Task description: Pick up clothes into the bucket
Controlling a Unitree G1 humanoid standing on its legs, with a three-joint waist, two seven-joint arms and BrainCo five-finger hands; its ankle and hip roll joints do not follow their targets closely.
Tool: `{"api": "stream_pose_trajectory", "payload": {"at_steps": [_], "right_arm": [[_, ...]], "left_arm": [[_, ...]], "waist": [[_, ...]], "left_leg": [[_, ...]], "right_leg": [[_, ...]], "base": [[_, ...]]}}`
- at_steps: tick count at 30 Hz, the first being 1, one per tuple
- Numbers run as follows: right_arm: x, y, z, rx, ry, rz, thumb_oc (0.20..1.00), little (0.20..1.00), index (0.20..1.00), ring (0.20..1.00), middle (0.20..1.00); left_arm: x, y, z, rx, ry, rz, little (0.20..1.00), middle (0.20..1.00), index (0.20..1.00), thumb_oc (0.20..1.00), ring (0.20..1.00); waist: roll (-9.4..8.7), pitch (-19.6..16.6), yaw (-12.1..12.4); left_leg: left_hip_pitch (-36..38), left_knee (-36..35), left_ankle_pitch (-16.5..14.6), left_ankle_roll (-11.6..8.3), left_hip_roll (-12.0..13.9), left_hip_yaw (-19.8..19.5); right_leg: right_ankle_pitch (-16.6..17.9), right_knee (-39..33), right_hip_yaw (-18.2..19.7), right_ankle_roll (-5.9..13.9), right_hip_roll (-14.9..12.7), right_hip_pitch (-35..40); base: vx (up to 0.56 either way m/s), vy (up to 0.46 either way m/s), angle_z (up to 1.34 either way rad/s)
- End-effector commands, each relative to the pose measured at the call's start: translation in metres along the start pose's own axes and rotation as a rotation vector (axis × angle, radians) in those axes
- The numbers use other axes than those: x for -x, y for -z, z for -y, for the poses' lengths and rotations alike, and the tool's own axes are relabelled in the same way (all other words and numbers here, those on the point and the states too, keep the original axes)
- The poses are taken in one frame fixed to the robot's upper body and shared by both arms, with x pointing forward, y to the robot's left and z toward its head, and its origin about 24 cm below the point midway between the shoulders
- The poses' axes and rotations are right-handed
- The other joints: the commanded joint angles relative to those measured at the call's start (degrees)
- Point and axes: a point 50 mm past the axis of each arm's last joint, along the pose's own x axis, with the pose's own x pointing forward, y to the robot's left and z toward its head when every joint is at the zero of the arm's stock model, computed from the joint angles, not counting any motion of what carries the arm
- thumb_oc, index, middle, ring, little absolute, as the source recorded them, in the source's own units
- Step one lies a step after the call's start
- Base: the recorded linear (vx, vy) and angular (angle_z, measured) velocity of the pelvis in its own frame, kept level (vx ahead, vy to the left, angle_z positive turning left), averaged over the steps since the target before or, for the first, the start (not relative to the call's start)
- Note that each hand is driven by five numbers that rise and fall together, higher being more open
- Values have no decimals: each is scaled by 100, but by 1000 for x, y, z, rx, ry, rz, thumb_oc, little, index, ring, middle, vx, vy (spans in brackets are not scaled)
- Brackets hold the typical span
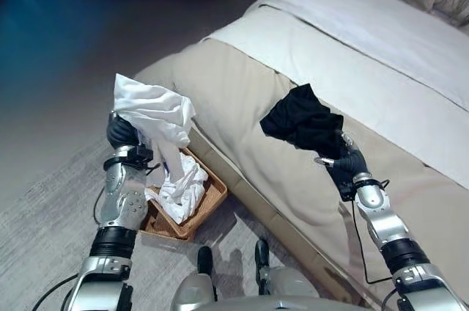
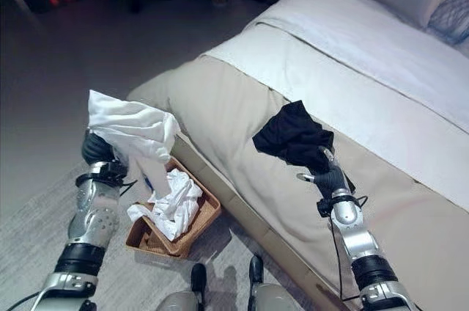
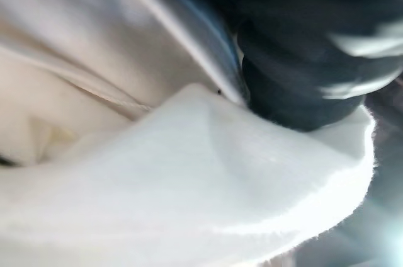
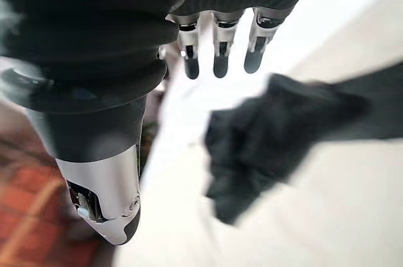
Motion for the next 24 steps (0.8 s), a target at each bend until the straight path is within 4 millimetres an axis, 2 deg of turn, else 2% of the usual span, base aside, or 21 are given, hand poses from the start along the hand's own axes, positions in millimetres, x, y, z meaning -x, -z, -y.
{"api": "stream_pose_trajectory", "payload": {"at_steps": [1,3,4,5,7,8,13,18,24], "right_arm": [[-3,-12,-3,-34,24,66,1000,1000,1000,1000,1000],[1,0,-12,-19,-2,24,1000,1000,1000,1000,1000],[1,0,-12,-19,-2,24,1000,1000,1000,1000,1000],[5,10,-16,-9,-6,-11,1000,1000,1000,1000,1000],[10,19,-29,7,-46,-34,1000,1000,1000,1000,1000],[10,19,-29,7,-46,-34,1000,1000,1000,1000,1000],[23,42,-58,81,-195,-103,1000,1000,1000,1000,1000],[26,47,-58,121,-208,-108,1000,1000,1000,1000,1000],[26,47,-52,122,-181,-93,1000,1000,1000,1000,1000]], "left_arm": [[-27,-49,17,-138,19,258,200,200,200,200,200],[-30,-52,11,-227,-27,269,200,200,200,200,200],[-30,-52,11,-228,-27,270,200,200,200,200,200],[-32,-52,8,-263,-50,270,200,200,200,200,200],[-35,-50,2,-319,-105,261,200,200,200,200,200],[-35,-50,2,-319,-105,262,200,200,200,200,200],[-45,-50,-12,-425,-179,240,200,200,200,200,200],[-56,-61,-8,-518,-189,262,200,200,200,200,200],[-69,-68,1,-558,-185,270,200,200,200,200,200]], "waist": [[-188,-27,82],[-204,110,84],[-204,107,84],[-221,256,73],[-248,429,42],[-247,424,42],[-341,841,-61],[-439,1190,-154],[-527,1256,-311]], "left_leg": [[-535,1048,-728,256,-390,-431],[-703,1208,-750,251,-390,-423],[-711,1214,-753,251,-389,-422],[-907,1403,-776,246,-387,-410],[-1137,1683,-846,239,-375,-381],[-1148,1692,-850,239,-374,-380],[-1752,2291,-1004,239,-281,-307],[-2322,2636,-1034,253,-237,-287],[-3182,3156,-1149,288,-255,-323]], "right_leg": [[-323,998,-118,379,-470,-420],[-309,1052,-112,382,-480,-537],[-310,1055,-111,382,-480,-544],[-286,1131,-106,379,-507,-677],[-269,1249,-44,374,-534,-853],[-271,1253,-43,374,-533,-861],[-271,1593,148,361,-541,-1430],[-289,1886,234,369,-518,-1998],[-402,2327,196,338,-516,-2775]], "base": [[-59,36,7],[-75,37,5],[-102,30,4],[-88,35,2],[-94,44,0],[-85,51,-2],[-87,60,-9],[-86,33,-2],[-64,11,-1]]}}
